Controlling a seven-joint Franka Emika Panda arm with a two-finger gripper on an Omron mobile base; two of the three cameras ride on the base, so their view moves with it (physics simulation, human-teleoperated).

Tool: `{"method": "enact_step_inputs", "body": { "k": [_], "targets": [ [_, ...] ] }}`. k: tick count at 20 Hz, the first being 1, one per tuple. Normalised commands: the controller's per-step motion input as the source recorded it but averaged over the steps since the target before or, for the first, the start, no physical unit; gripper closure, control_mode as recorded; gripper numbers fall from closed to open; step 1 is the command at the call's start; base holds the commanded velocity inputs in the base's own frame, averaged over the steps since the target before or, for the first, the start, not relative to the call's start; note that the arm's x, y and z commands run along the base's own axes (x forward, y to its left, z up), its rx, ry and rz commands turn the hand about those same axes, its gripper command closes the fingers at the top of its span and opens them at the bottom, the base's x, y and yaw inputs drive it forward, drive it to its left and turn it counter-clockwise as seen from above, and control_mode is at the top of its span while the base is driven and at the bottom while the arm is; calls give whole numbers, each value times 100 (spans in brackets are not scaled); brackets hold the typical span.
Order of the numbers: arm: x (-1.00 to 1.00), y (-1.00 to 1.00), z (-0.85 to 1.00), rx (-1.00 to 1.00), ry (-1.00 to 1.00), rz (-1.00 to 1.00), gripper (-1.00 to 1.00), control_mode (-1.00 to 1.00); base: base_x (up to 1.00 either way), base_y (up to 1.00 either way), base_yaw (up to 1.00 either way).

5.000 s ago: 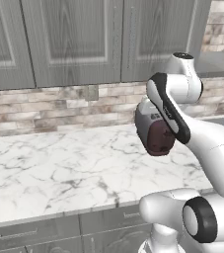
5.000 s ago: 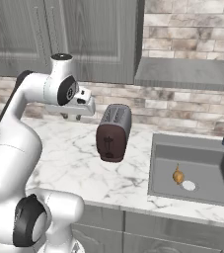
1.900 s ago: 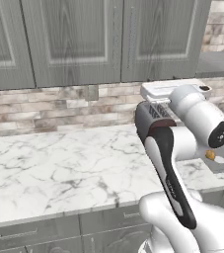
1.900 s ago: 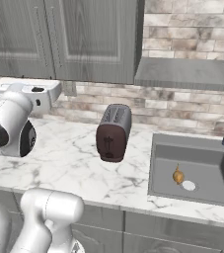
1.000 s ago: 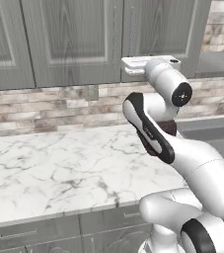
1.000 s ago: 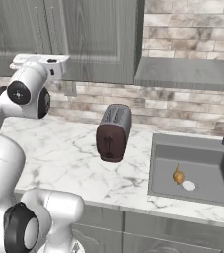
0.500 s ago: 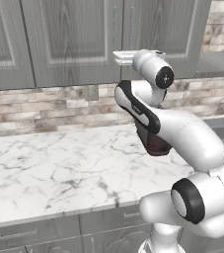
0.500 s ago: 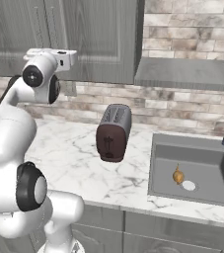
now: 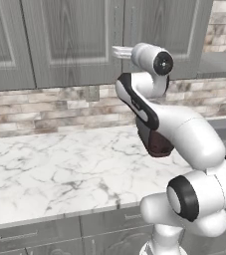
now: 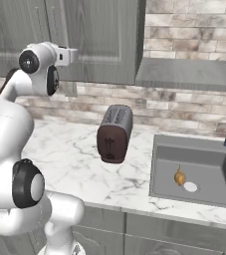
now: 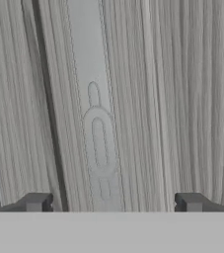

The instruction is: Open the cabinet directly in front. Then move the liquor and the mug to the dining counter with the jar on it.

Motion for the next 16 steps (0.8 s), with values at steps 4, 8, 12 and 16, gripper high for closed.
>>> {"method": "enact_step_inputs", "body": {
  "k": [4, 8, 12, 16],
  "targets": [
    [20, 2, 0, 0, 3, 0, 100, -100, 0, 0, 0],
    [0, 0, 0, 0, 0, 0, 100, -100, 0, 0, 0],
    [-19, -16, 0, 0, 0, 1, 100, -100, 0, 0, 0],
    [-78, -61, 3, 0, -4, 0, 100, -100, 0, 0, 0]
  ]
}}
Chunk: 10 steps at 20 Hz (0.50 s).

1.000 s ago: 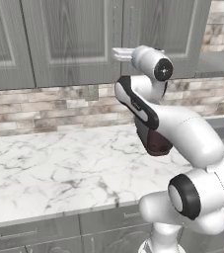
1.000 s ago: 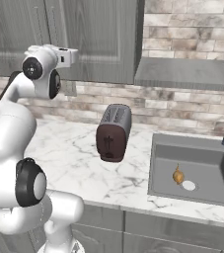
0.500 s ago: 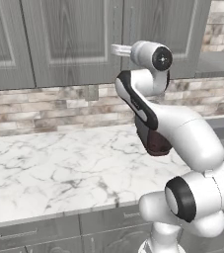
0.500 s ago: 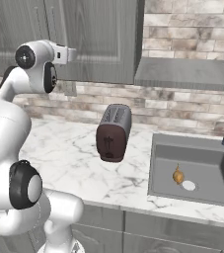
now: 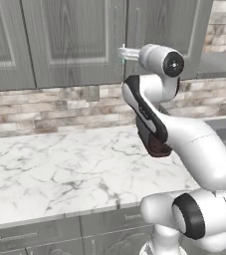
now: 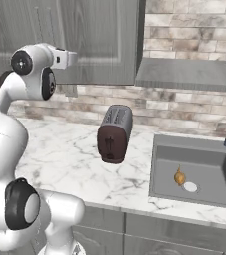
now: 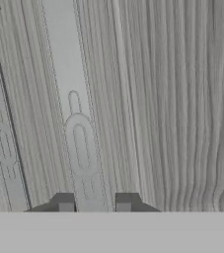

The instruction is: Open the cabinet directly in front. Then move the liquor and the mug to the dining counter with the jar on it.

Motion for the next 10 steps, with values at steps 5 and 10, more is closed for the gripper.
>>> {"method": "enact_step_inputs", "body": {
  "k": [5, 10],
  "targets": [
    [-99, -89, 13, 0, -2, -1, 100, -100, 0, 0, 0],
    [-100, -100, 14, 0, 0, -6, 100, -100, 0, 0, 0]
  ]
}}
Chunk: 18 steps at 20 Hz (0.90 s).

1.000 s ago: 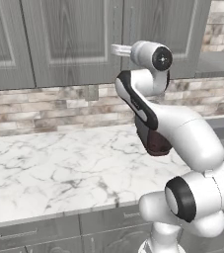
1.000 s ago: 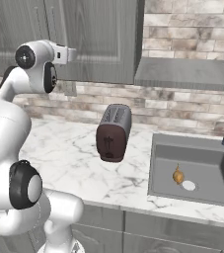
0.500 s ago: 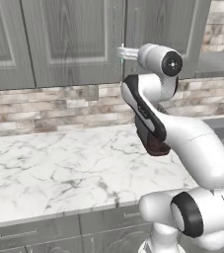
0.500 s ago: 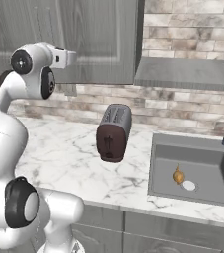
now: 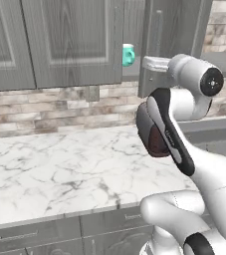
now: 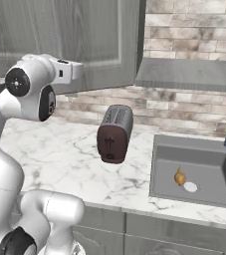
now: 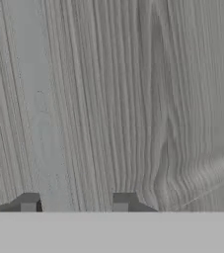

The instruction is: Open the cabinet directly in front. Then move the liquor and the mug to the dining counter with the jar on it.

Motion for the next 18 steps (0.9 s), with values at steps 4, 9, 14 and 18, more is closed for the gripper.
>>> {"method": "enact_step_inputs", "body": {
  "k": [4, 9, 14, 18],
  "targets": [
    [-100, -100, 6, 0, 0, -8, 100, -100, 0, 0, 0],
    [-94, -100, 3, 0, 0, -9, 100, -100, 0, 0, 0],
    [-14, -18, 0, 0, 0, -2, -100, -100, 0, 0, 0],
    [-95, -16, -8, 0, -2, 0, -100, -100, 0, 0, 0]
  ]
}}
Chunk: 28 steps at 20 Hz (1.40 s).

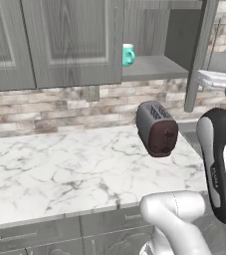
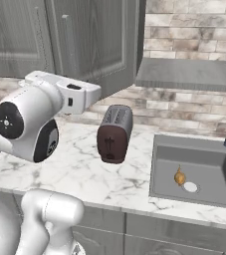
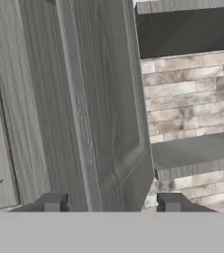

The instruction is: Open the cabinet directly in front. Then move the liquor and the mug to the dining counter with the jar on it.

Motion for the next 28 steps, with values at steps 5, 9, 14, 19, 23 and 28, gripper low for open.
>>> {"method": "enact_step_inputs", "body": {
  "k": [5, 9, 14, 19, 23, 28],
  "targets": [
    [-100, -9, -4, 0, -6, -9, -100, -100, 0, 0, 0],
    [-83, 39, 0, -3, -10, -26, -100, -100, 0, 0, 0],
    [-15, 91, 0, -12, -1, -46, -100, -100, 0, 0, 0],
    [12, 93, 0, -14, 0, -39, -100, -100, 0, 0, 0],
    [75, 74, 0, -12, 0, -25, -100, -100, 0, 0, 0],
    [100, 24, 0, -3, 5, -14, -100, -100, 0, 0, 0]
  ]
}}
